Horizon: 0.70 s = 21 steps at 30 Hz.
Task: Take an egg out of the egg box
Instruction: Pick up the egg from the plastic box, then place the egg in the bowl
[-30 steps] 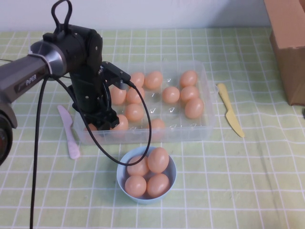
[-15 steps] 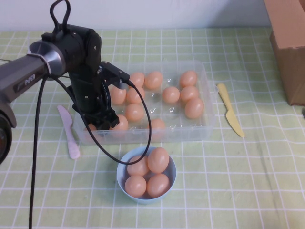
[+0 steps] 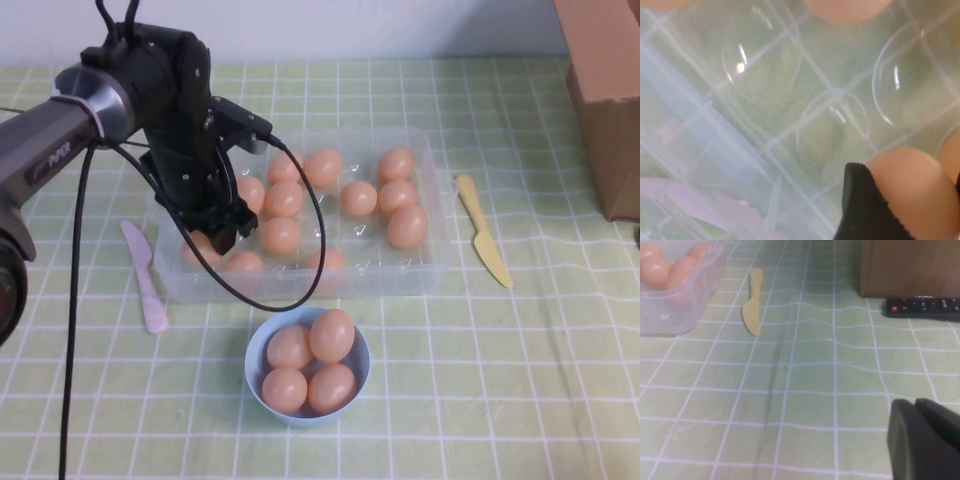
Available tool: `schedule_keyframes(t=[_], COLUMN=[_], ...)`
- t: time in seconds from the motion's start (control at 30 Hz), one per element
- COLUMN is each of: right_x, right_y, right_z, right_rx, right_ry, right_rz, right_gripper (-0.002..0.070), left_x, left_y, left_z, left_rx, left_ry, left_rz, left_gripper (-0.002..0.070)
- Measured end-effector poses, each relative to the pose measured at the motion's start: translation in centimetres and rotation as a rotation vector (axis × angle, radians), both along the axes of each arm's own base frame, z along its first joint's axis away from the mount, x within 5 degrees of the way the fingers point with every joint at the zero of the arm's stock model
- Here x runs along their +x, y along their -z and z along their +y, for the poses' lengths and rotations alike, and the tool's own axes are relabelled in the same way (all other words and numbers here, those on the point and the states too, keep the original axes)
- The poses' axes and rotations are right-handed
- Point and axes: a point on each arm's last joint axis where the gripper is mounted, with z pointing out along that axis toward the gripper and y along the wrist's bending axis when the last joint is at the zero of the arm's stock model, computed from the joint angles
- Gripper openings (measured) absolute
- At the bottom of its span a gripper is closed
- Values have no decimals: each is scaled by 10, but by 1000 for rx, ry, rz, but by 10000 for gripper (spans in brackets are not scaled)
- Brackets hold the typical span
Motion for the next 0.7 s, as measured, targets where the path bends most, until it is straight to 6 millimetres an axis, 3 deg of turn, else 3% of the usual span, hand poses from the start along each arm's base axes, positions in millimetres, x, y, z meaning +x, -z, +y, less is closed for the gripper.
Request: schedule_keyframes(t=[0.3,0.43,0.53,0.7], right_x=[0,0,0,0], right_y=[0,0,0,0], right_z=[0,0,0,0], right_rx=[0,0,0,2], right_ry=[0,0,0,0], right_rz=[0,0,0,0], right_gripper=[-17,-17,-17,-17], left_x=[0,-8,-27,-79], left_y=[-6,-31,-59,-91], left_z=[-2,-3,-5,-9], left_rx=[-22,-45,-63,-77], left_ry=[-5,3,27,90], left_rz=[-12,-63,-109,-133], left_gripper=[314,314,313,312])
